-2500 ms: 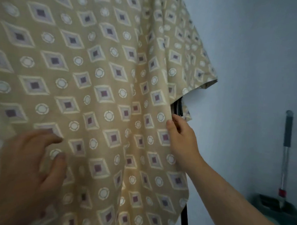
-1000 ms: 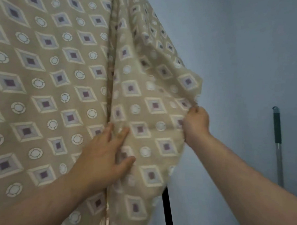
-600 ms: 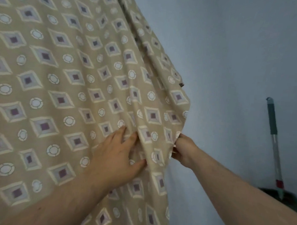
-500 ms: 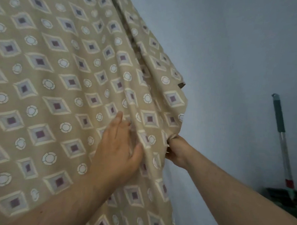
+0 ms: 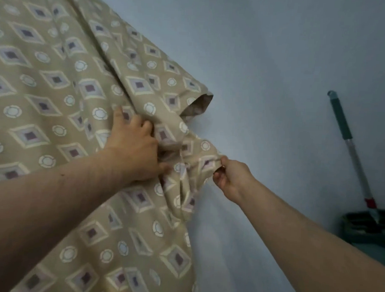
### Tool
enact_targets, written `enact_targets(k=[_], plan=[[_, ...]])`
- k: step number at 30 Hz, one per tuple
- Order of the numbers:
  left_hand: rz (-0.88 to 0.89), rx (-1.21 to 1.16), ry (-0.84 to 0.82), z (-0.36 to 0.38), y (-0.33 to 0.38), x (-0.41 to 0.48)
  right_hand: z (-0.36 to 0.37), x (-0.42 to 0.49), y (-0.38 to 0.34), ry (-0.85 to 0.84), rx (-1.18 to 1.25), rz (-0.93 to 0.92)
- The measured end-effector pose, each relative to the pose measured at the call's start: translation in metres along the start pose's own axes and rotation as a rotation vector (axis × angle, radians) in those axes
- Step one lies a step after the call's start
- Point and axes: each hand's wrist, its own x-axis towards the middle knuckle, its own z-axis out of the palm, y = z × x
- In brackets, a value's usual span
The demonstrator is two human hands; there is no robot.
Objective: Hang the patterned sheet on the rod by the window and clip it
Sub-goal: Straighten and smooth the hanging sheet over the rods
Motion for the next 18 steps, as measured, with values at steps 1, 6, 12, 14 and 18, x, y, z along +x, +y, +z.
enact_targets(k=[1,6,12,14,18], plan=[[-0.036,-0.032,-0.004,-0.001,0.001,0.003,-0.004,-0.001,-0.004,0.016,0.016,-0.005],[-0.046,-0.417,0.246,0.0,-0.005,0.012,-0.019,-0.003,-0.02,0.029,0.063,-0.053],[-0.076,-0.305,0.392,0.021,-0.055,0.019,-0.036,0.01,-0.044,0.264,0.078,-0.107],[0.003,-0.273,0.351,0.025,-0.055,0.019,-0.04,0.023,-0.047,0.3,0.141,-0.076],[0.017,-0.297,0.362,0.025,-0.04,0.021,-0.037,0.002,-0.029,0.276,-0.513,-0.506]])
